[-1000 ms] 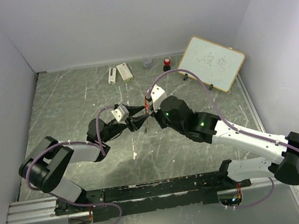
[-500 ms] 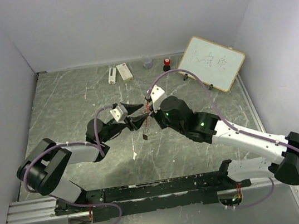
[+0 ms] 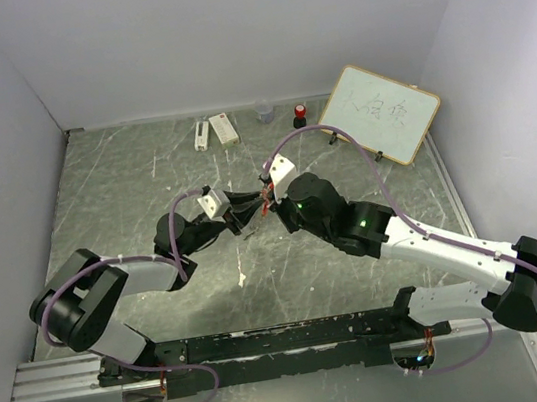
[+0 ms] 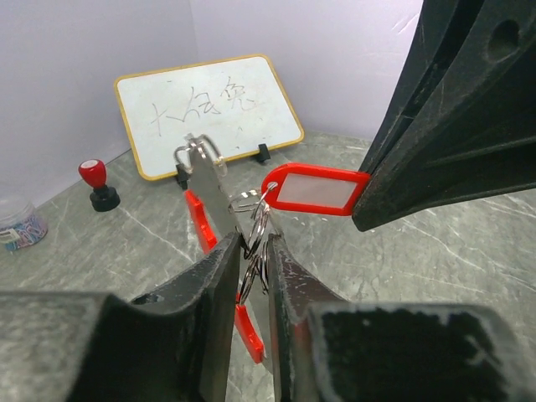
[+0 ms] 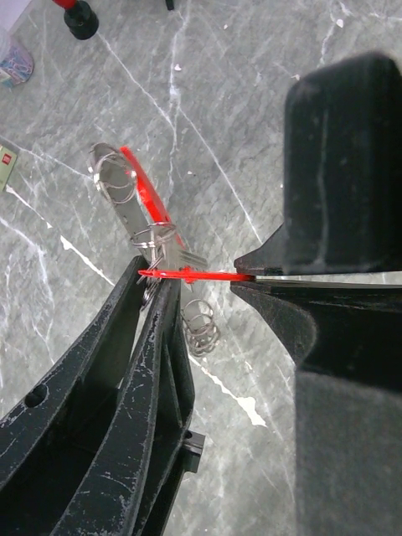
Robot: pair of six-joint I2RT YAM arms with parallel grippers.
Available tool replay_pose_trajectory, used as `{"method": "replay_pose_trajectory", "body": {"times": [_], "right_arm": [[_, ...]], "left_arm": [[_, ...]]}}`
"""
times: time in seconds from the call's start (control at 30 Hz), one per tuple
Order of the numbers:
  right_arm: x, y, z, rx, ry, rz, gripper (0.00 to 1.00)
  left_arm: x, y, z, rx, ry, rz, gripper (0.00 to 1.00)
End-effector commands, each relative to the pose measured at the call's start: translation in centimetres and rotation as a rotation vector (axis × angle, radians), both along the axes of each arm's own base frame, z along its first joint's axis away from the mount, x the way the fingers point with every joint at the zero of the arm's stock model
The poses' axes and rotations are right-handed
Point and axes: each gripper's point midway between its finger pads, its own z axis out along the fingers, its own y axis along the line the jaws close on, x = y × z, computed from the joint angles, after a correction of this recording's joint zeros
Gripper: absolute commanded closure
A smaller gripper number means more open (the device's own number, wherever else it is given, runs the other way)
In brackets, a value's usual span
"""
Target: Put the keys on the keyring
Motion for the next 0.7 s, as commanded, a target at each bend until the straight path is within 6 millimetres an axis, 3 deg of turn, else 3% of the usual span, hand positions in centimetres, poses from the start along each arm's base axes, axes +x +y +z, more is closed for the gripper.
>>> {"method": "replay_pose_trajectory", "body": {"times": [0.0, 0.1, 0.2, 0.43, 0.67], "right_arm": [[-0.1, -0.3, 0.4, 0.006, -0.01, -0.016, 1.0], [-0.1, -0.8, 0.3, -0.003, -0.011, -0.034, 1.0], [-0.1, -1.1, 0.6, -0.002, -0.016, -0.044, 1.0], [-0.6, 0.0, 0.3, -0.008, -0.001, 0.029, 1.0], [-1.1, 3.4, 0.9, 0.041, 0.018, 0.164, 1.0]], "left_arm": [[0.2, -0.2, 2.0, -0.02, -0.047, 0.01, 0.74], [0.2, -0.1, 1.8, 0.002, -0.057, 0.014, 0.8], [0.3, 0.0, 1.8, 0.031, -0.061, 0.023, 0.93], [0.6, 0.2, 1.3, 0.074, -0.071, 0.045, 0.93], [0.2, -0.2, 1.8, 0.077, -0.095, 0.008, 0.93]]}}
